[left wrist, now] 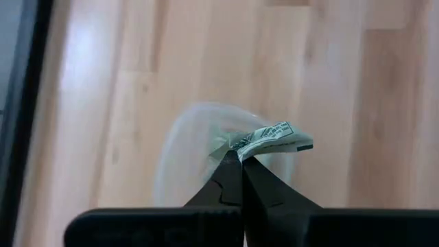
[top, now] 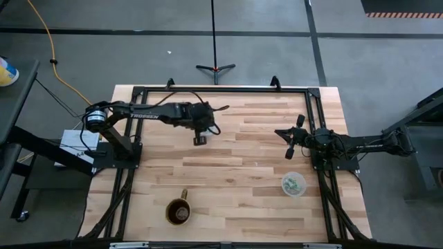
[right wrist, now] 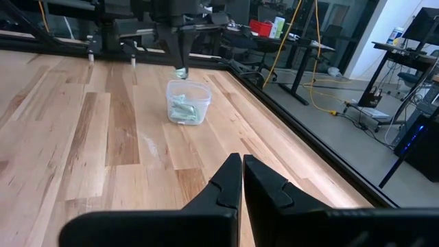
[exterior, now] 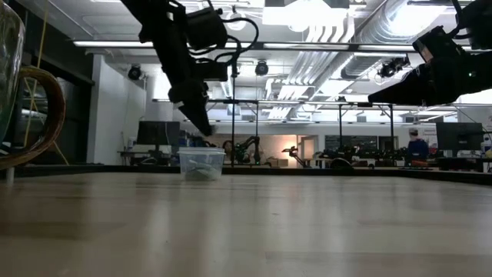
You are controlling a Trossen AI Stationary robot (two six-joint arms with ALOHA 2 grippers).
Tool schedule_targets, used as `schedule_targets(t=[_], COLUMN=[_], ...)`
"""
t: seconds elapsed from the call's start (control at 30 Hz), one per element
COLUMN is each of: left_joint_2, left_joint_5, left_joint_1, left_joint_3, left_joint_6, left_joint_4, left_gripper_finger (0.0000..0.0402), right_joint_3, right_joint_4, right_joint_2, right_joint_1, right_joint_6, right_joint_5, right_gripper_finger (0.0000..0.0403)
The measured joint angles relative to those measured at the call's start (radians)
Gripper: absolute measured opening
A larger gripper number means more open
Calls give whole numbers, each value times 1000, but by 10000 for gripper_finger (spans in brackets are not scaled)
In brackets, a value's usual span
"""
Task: Pick and place items into bin
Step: Put the white stevia packet into the top transparent bin, then return to Home Position
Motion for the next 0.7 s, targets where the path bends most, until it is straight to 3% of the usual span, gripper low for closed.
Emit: schedule_targets(t=[0.2, 0.5, 0.7], left_joint_2=[0, 0, -4], left_joint_5=[9, 60, 68], left_joint_1=[48, 87, 87], left_joint_3=[-1, -2, -14], left_joint_6=[-11, -61, -162], left_joint_4=[35, 32, 77], left_gripper_finger=[33, 187, 215], right_joint_3=[0, 0, 0], right_joint_4=[0, 0, 1], right_joint_2=[0, 0, 0], right_joint_1=[0, 0, 0], right_joint_6=[0, 0, 0], right_joint_5=[0, 0, 0], right_gripper_finger=[7, 7, 7])
